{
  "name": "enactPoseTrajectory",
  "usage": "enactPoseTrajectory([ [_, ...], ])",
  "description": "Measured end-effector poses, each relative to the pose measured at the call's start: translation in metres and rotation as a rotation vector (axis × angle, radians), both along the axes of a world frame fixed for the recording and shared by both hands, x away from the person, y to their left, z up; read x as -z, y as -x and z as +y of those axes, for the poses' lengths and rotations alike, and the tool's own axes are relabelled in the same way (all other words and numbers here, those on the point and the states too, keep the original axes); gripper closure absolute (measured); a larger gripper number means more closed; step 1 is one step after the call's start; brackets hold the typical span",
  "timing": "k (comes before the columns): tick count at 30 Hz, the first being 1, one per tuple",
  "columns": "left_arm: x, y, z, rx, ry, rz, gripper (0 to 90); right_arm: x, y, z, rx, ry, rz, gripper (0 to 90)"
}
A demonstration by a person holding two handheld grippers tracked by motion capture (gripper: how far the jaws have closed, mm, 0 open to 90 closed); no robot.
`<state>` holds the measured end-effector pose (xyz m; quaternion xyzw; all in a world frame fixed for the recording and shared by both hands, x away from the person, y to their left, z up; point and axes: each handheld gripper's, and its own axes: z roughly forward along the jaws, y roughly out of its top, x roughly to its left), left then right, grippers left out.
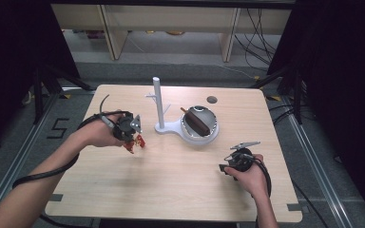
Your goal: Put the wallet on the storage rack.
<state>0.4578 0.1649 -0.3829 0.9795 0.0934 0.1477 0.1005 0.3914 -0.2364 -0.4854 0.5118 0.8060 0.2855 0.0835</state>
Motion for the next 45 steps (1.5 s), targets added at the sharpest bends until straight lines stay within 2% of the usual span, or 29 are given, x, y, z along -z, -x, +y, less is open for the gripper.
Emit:
enactPoseTrajectory([
  [7, -0.013, -0.014, 0.009, -0.024, -0.003, -0.046, 86.4, 0.0, 0.0, 0.0, -0.001, 0.001, -0.001, 52.6],
  [12, -0.023, -0.022, 0.012, -0.066, 0.015, -0.065, 86.4, 0.0, 0.0, 0.0, 0.0, 0.0, -0.001, 52.5],
  [15, -0.029, -0.026, 0.011, -0.076, 0.026, -0.095, 86.4, 0.0, 0.0, 0.0, 0.007, -0.003, -0.002, 52.4],
  [18, -0.033, -0.028, 0.009, -0.088, 0.033, -0.113, 86.4, 0.0, 0.0, 0.0, 0.005, -0.008, 0.01, 52.4],
  [21, -0.038, -0.029, 0.005, -0.101, 0.044, -0.127, 86.4, 0.0, 0.0, 0.0, -0.001, 0.001, -0.003, 52.3],
  [31, -0.057, -0.033, -0.006, -0.132, 0.087, -0.172, 86.3, 0.0, 0.0, 0.0, 0.0, 0.0, 0.001, 52.3],
  [34, -0.063, -0.035, -0.01, -0.142, 0.08, -0.192, 86.3, -0.001, 0.0, 0.0, 0.003, -0.011, 0.01, 52.3],
  [35, -0.064, -0.036, -0.012, -0.144, 0.08, -0.197, 86.3, -0.001, 0.0, -0.001, 0.005, -0.004, -0.001, 52.3],
  [45, -0.071, -0.044, -0.022, -0.152, 0.094, -0.217, 86.2, 0.0, 0.001, -0.001, 0.008, -0.007, 0.003, 52.2],
])
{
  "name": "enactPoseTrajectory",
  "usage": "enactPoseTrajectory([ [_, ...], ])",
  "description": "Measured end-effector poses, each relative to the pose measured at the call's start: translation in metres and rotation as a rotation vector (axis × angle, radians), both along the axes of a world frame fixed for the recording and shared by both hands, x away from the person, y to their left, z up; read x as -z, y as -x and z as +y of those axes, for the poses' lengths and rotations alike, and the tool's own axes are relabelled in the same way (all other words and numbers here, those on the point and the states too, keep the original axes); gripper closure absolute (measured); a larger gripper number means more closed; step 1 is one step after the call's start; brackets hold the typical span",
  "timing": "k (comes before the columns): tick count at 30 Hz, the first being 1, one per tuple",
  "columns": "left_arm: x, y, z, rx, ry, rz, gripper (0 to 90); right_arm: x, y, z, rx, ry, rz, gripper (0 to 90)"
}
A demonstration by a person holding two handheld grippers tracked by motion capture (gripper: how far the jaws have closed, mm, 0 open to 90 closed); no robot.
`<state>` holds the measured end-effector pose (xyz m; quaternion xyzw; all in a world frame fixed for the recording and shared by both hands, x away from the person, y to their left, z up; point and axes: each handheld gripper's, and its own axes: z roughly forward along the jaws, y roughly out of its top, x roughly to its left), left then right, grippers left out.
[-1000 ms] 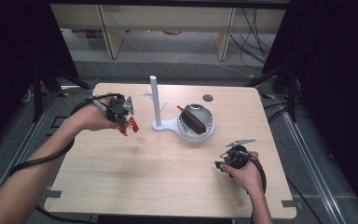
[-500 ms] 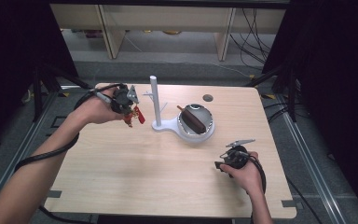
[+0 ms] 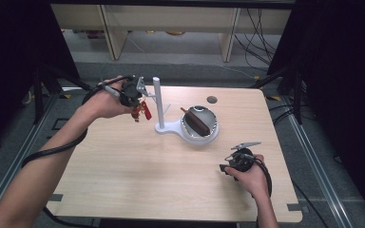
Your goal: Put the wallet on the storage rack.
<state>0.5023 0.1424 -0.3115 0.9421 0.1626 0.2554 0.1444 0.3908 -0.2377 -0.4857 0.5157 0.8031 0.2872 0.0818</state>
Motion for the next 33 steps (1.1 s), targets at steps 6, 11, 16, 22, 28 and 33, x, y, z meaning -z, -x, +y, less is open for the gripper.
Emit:
enactPoseTrajectory([
  [6, -0.001, 0.001, -0.005, 0.007, 0.006, -0.014, 86.4, 0.001, 0.0, -0.001, 0.001, -0.002, 0.001, 52.2],
  [11, -0.004, -0.002, -0.003, -0.021, 0.009, -0.023, 86.4, 0.001, 0.0, -0.001, 0.002, -0.004, 0.002, 52.2],
  [16, -0.009, -0.003, -0.001, -0.048, 0.016, -0.042, 86.4, 0.0, 0.0, -0.001, 0.005, -0.006, 0.001, 52.1],
  [22, -0.011, -0.002, 0.0, -0.06, 0.033, -0.048, 86.4, 0.001, 0.0, -0.001, 0.003, -0.008, 0.002, 52.0],
  [28, -0.013, 0.004, -0.004, -0.041, 0.053, -0.052, 86.4, 0.001, 0.0, -0.001, -0.001, -0.005, 0.005, 52.0],
  [33, -0.012, 0.009, -0.01, -0.027, 0.045, -0.06, 86.4, 0.002, 0.0, -0.001, -0.002, -0.004, 0.006, 51.8],
])
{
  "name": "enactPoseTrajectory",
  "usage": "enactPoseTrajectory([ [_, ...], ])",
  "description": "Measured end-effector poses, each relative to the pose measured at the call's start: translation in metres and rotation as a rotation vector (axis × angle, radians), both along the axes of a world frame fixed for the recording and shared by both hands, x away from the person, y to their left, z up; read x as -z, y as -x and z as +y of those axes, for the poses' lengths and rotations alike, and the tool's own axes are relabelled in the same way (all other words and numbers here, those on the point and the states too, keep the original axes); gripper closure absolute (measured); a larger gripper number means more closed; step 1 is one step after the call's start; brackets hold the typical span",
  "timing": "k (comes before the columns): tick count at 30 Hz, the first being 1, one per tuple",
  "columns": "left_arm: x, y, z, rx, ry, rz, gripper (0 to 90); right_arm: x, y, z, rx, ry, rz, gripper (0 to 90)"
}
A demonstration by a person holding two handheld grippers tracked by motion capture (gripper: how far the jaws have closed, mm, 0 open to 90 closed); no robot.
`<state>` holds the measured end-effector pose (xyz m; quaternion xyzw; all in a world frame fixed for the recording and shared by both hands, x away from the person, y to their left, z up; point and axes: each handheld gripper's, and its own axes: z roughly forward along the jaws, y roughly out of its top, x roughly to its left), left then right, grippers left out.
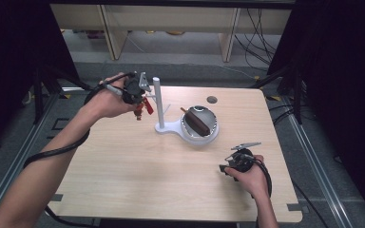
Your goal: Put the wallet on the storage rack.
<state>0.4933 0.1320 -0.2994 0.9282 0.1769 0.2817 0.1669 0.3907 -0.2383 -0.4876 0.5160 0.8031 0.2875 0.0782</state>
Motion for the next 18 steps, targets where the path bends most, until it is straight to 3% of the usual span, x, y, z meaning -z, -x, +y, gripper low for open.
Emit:
enactPoseTrajectory([
  [9, 0.005, 0.003, -0.01, 0.021, -0.001, -0.003, 85.7, 0.001, 0.0, 0.0, -0.001, -0.002, 0.0, 51.6],
  [12, 0.01, 0.003, -0.01, 0.021, 0.014, 0.022, 80.0, 0.002, -0.001, -0.001, -0.003, -0.001, -0.015, 51.5],
  [18, 0.013, 0.008, -0.003, 0.031, 0.033, 0.029, 72.3, 0.002, -0.001, -0.001, -0.006, -0.001, -0.011, 51.4],
])
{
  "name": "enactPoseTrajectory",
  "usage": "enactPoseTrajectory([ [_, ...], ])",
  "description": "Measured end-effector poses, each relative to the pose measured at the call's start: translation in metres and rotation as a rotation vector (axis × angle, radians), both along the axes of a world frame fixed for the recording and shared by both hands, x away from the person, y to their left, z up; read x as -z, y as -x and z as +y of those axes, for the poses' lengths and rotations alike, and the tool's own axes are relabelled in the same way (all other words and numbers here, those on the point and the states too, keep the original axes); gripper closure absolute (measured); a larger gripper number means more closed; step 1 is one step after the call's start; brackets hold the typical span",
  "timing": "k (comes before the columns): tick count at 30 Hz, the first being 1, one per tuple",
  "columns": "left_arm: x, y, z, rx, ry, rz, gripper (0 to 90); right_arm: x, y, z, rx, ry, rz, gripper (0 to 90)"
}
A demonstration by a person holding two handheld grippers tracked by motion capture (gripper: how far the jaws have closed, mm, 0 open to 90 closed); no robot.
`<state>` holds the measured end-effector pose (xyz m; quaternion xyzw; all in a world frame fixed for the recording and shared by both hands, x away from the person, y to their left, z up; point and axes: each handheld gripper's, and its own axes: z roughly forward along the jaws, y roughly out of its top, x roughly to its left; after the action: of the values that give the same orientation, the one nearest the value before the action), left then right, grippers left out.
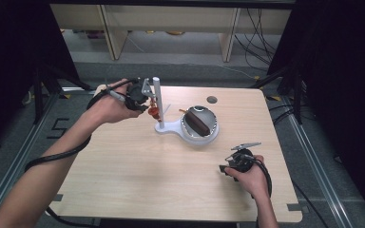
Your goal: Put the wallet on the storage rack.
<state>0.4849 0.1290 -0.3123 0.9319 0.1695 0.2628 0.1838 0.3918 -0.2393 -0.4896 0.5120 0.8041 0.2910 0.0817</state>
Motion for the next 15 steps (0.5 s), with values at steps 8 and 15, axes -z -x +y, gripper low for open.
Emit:
enactPoseTrajectory([
  [8, 0.018, 0.011, 0.02, -0.009, -0.009, 0.018, 66.8, 0.0, 0.002, 0.002, 0.016, -0.01, 0.004, 51.3],
  [15, 0.04, 0.025, 0.036, -0.006, -0.024, 0.039, 64.3, -0.001, 0.001, 0.001, 0.012, 0.0, 0.011, 51.2],
])
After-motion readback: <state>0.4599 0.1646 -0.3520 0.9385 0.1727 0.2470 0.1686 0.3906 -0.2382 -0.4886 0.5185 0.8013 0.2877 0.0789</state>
